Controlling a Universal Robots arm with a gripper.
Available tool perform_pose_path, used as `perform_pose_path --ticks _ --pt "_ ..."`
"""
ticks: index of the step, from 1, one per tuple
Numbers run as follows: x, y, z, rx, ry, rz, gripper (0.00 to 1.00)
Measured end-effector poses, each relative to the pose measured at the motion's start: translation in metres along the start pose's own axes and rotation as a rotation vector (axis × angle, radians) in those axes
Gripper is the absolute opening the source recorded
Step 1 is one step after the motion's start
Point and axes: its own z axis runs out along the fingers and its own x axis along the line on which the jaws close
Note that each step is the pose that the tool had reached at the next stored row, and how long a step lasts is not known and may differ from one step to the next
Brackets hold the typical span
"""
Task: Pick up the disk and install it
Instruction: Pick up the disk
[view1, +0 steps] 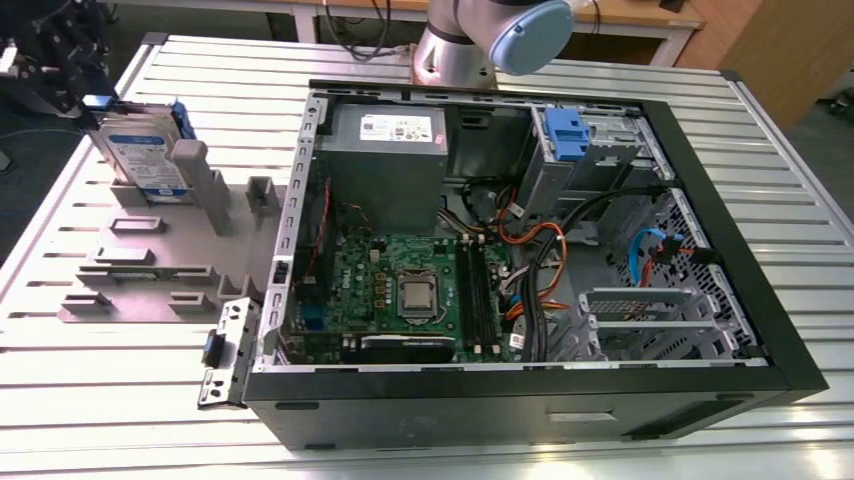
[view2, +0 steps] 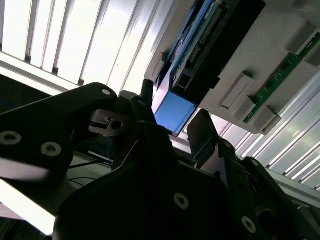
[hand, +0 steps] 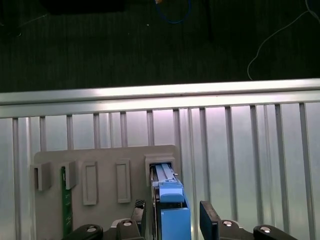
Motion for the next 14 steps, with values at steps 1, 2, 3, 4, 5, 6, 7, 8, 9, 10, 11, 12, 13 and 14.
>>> perform_pose_path --ticks 1,2,3,4,5,6,7,8,9,10,11,12,13,14 --pt "0.0001 0.0 0.002 -0.0003 0.0 0.0 0.55" --pt "0.0002 -0.0001 0.0037 -0.0011 0.0001 0.0 0.55" --pt "0.0002 -0.0001 0.0055 -0.0018 0.0002 0.0 0.55" --pt "0.0003 -0.0001 0.0073 -0.0029 0.0002 0.0 0.55" --pt "0.0004 -0.0001 0.0091 -0.0039 0.0003 0.0 0.55" --pt "0.0005 -0.0002 0.0108 -0.0044 0.0004 0.0 0.55" --pt "0.0006 -0.0002 0.0123 -0.0045 0.0003 0.0 0.55" --pt "0.0007 -0.0003 0.0136 -0.0045 0.0003 0.0 0.55" --pt "0.0007 -0.0003 0.0146 -0.0045 0.0003 0.0 0.55" --pt "0.0007 -0.0003 0.0151 -0.0046 0.0004 0.0 0.55" --pt "0.0008 -0.0003 0.0151 -0.0049 0.0009 0.0 0.53" --pt "0.0008 -0.0003 0.0151 -0.0048 0.0016 0.0 0.53" --pt "0.0008 -0.0004 0.0153 -0.0046 0.0025 0.0 0.46" --pt "0.0008 -0.0003 0.0153 -0.0045 0.0034 0.0 0.46"
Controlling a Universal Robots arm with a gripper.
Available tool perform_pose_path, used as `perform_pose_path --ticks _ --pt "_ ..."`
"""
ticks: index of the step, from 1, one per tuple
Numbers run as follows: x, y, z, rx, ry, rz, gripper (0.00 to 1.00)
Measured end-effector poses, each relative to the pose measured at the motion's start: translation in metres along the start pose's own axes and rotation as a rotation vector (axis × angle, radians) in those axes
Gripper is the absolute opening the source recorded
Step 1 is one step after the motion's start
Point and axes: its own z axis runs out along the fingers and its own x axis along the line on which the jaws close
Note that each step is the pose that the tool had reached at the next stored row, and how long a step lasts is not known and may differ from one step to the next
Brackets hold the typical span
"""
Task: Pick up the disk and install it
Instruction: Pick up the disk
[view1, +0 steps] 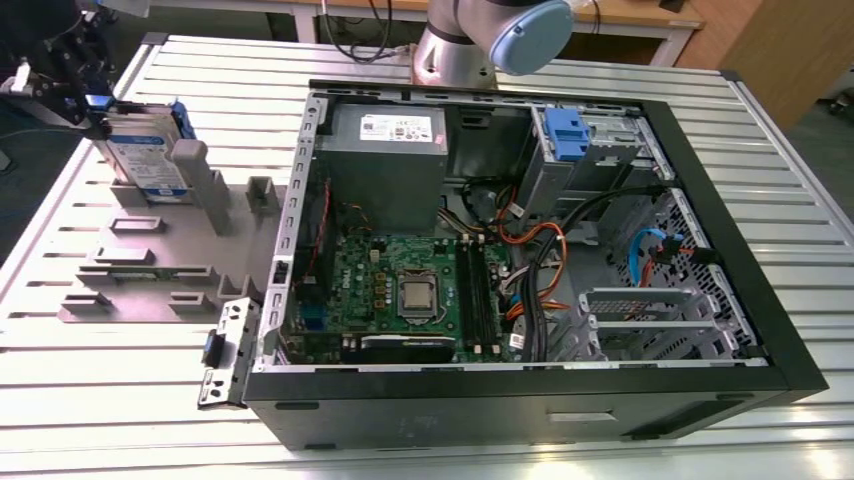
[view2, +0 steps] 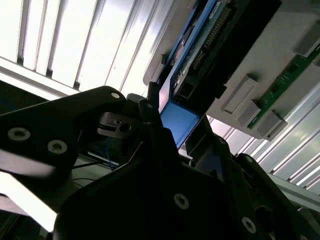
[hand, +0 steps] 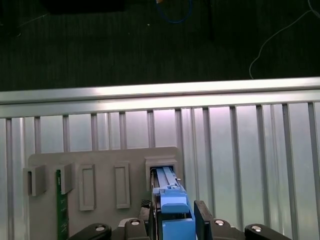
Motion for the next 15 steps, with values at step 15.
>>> perform_pose_path --ticks 15 --pt "0.0002 -0.0001 0.0046 -0.0004 0.0025 0.0 0.46"
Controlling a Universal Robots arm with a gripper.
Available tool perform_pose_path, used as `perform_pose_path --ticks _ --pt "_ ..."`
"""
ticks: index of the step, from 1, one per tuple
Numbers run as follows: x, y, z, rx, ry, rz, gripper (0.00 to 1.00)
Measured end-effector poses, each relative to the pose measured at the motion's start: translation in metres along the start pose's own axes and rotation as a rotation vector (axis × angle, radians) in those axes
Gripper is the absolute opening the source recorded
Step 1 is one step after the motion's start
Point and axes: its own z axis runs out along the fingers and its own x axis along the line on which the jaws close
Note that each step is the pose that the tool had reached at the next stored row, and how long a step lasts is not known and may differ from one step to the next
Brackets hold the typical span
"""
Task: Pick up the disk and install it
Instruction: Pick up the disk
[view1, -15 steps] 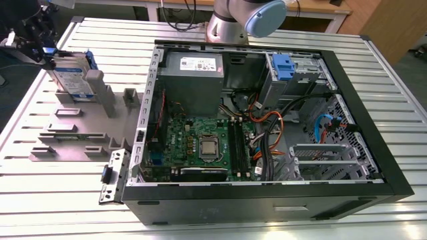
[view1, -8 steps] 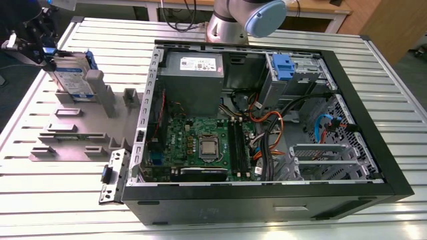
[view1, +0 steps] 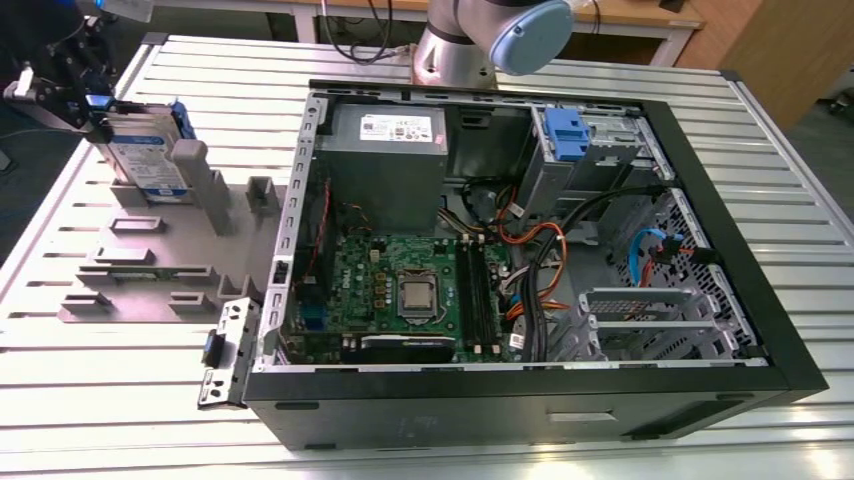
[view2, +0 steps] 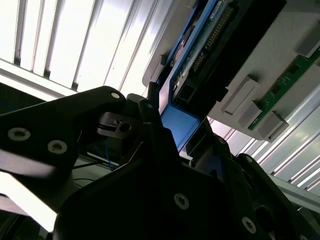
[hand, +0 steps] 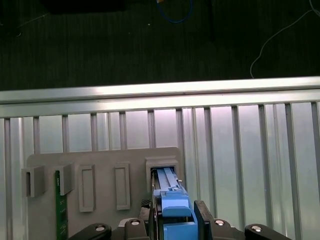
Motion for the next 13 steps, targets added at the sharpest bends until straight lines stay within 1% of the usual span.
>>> perform_pose_path --ticks 2,3,4,10,13 --pt "0.0 0.0 0.0 0.0 0.0 0.0 0.46" --pt "0.0 0.0 0.0 -0.0001 0.0002 0.0 0.45" --pt "0.0 0.0 0.0001 0.0 0.0 0.0 0.38" --pt "0.0 0.0 0.0005 0.0001 0.0013 -0.001 0.38" --pt "0.0001 0.0 0.001 -0.001 0.0026 -0.027 0.38"
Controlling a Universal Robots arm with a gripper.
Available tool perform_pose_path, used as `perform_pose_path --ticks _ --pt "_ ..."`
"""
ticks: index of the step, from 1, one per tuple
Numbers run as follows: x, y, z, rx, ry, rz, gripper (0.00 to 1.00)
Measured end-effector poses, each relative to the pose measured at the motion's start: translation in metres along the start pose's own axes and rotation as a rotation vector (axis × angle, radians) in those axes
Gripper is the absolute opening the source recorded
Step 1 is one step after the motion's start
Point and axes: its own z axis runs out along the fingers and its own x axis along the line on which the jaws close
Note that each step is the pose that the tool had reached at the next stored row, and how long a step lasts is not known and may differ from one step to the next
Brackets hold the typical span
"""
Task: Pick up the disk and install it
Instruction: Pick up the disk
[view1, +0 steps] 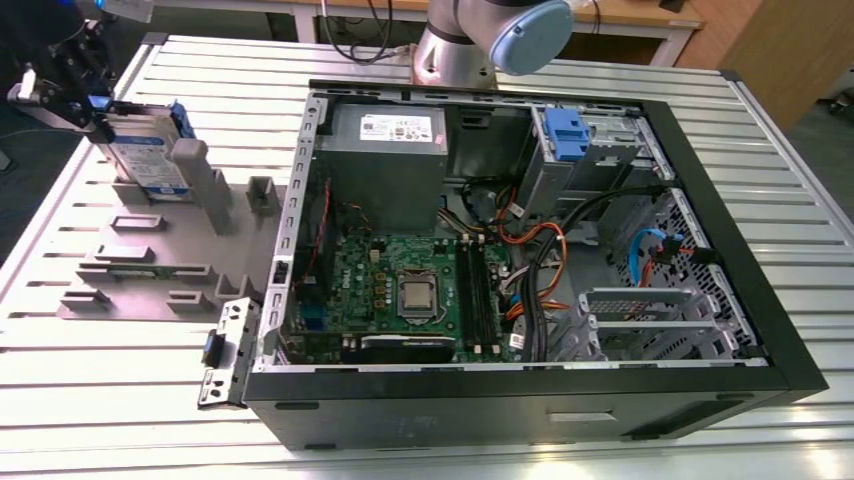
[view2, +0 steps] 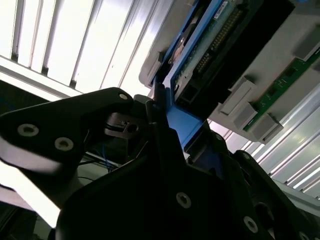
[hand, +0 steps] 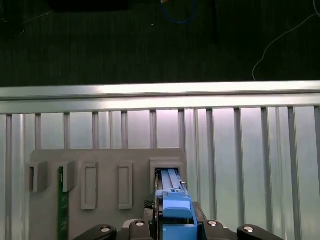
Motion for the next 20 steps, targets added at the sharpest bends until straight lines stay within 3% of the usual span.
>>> perform_pose_path --ticks 10,14,20 --pt "0.0001 -0.0001 0.0002 -0.0018 0.0015 -0.045 0.37" --pt "0.0001 -0.0001 0.0002 -0.002 0.0016 -0.046 0.37" --pt "0.0001 -0.0001 0.0008 0.0014 -0.0004 0.035 0.37"
